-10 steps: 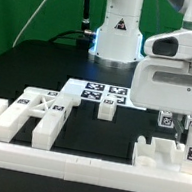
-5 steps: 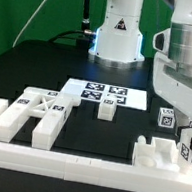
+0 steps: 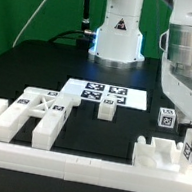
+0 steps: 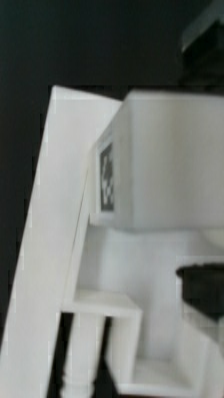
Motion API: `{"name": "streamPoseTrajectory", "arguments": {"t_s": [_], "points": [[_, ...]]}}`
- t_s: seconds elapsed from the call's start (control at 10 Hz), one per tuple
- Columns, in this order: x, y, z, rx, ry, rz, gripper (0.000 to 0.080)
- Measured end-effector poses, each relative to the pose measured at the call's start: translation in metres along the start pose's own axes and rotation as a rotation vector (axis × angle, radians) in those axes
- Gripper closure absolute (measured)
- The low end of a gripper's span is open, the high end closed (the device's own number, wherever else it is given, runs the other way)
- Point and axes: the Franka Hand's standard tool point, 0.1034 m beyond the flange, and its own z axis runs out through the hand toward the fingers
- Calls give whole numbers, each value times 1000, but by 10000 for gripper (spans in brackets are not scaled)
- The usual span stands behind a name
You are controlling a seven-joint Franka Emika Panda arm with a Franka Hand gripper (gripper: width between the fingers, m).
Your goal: Assemble chair
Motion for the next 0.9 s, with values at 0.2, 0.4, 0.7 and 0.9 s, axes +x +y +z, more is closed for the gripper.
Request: {"name": "streamPoseTrajectory", "arguments": {"t_s": [0.2, 0.4, 0.7, 0.9], "points": [[-5, -1, 1, -2, -6, -336, 162], [-6, 0, 2, -5, -6, -560, 153], [-7, -3, 1, -47, 35, -1029, 150], [-9, -6, 1, -38, 41, -1055, 150]]}}
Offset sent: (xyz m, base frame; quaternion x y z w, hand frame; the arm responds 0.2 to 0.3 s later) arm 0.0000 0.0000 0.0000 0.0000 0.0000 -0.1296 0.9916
